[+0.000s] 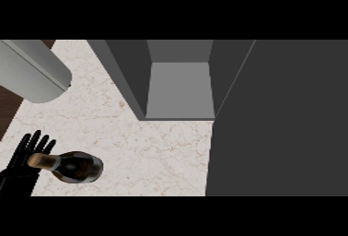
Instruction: Pick up the wine, place it into the cabinet and close the cabinet
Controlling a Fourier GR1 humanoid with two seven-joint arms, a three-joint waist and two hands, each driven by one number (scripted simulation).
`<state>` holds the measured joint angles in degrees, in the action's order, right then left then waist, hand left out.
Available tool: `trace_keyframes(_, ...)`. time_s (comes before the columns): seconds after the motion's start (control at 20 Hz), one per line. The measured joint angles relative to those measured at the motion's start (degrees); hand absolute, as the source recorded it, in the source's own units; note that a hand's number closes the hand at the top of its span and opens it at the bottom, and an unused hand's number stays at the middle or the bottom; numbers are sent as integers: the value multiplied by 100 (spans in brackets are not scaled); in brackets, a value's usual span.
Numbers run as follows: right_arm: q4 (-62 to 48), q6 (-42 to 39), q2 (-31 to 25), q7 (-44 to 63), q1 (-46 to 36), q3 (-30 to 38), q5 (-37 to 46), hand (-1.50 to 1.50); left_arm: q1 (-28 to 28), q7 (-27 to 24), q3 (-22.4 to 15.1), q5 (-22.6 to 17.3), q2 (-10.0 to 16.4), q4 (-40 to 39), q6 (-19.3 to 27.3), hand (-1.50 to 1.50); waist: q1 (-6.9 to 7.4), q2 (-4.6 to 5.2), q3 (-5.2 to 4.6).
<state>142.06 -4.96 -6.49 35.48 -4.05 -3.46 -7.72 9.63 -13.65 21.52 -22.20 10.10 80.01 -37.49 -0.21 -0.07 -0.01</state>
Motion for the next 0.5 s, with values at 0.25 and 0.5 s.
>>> trace_keyframes(0.25,18,17,83,49,57,-116,25,-150,-167,-521,-17,373,-1,-568,-91,-150,-6,0,-2)
trace_keyframes(0.5,33,-37,49,93,-17,-41,29,-150,-316,-797,-114,678,-72,-881,12,-150,-6,0,-1)
